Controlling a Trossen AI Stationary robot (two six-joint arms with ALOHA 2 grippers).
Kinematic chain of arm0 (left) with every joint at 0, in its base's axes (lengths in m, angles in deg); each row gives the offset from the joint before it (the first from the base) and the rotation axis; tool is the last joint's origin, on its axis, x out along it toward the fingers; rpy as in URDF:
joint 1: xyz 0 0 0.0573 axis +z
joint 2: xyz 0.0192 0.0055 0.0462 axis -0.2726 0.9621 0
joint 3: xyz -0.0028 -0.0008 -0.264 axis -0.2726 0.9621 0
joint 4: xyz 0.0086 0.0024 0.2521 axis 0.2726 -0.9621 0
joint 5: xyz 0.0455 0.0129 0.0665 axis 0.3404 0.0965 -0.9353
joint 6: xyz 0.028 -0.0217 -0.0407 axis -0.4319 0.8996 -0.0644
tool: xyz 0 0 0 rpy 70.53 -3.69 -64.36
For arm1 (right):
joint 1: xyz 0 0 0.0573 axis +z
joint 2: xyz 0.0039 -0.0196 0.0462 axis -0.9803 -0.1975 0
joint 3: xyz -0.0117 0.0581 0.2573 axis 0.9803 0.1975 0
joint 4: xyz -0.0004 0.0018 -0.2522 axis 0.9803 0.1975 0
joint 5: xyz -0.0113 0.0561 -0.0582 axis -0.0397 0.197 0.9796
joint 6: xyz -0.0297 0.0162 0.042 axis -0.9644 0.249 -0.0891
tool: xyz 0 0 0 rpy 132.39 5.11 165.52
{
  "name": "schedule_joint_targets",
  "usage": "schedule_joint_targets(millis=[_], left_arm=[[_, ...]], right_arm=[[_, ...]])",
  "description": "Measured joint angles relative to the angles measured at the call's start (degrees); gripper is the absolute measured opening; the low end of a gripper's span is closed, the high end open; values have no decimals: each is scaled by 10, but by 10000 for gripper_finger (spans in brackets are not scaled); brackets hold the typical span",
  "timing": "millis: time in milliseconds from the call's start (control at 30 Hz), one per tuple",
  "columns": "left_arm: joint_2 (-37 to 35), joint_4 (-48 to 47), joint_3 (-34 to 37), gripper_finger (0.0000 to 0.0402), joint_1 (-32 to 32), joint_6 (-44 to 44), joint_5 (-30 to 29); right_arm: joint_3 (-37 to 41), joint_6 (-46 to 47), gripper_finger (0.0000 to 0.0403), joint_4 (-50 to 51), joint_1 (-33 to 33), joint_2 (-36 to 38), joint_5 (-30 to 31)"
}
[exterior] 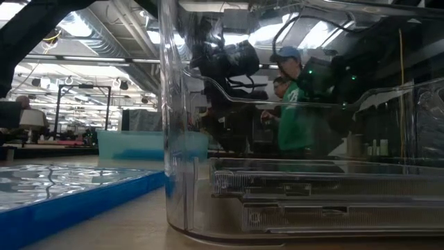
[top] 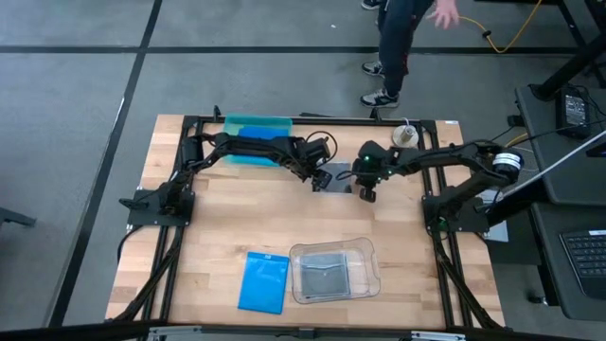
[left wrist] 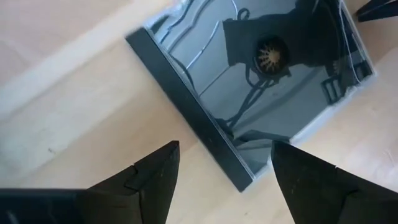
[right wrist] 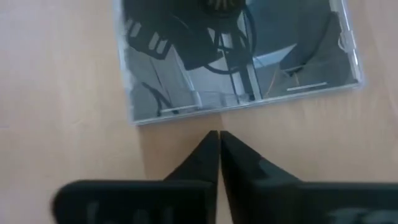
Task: Pick & place jewel cases by type
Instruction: Put the black CD case into the transparent bin
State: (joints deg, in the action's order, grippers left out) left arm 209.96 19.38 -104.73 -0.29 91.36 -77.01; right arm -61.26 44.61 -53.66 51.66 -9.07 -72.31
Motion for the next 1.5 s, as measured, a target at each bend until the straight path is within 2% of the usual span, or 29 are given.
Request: schedule_joint_targets(millis=[67, 267, 533, 667, 900, 1067, 1300, 1500], left_arm=[[0, 0, 0, 247, 1, 0, -4], [0, 5, 5, 248, 11, 0, -7], [-2, 121, 84, 248, 18, 54, 59], [-5, 167, 119, 248, 18, 83, 71], [-3, 222, 133, 245, 13, 105, 86], [0, 241, 135, 245, 9, 129, 86], [-12, 249, 136, 244, 7, 111, 83], [-59, 245, 132, 241, 2, 76, 27]], right_arm=[[-10, -7, 7, 3, -5, -16, -2], [-27, -10, 12, 5, -14, -50, -29], [-27, -19, 11, 2, -13, -52, -32], [-26, -21, 5, 2, -13, -53, -39], [-25, -21, 5, -6, -14, -53, -45], [-24, -21, 6, -10, -15, -53, -46], [-24, -21, 4, -14, -15, -53, -47], [-24, -22, 4, -15, -14, -53, -47]])
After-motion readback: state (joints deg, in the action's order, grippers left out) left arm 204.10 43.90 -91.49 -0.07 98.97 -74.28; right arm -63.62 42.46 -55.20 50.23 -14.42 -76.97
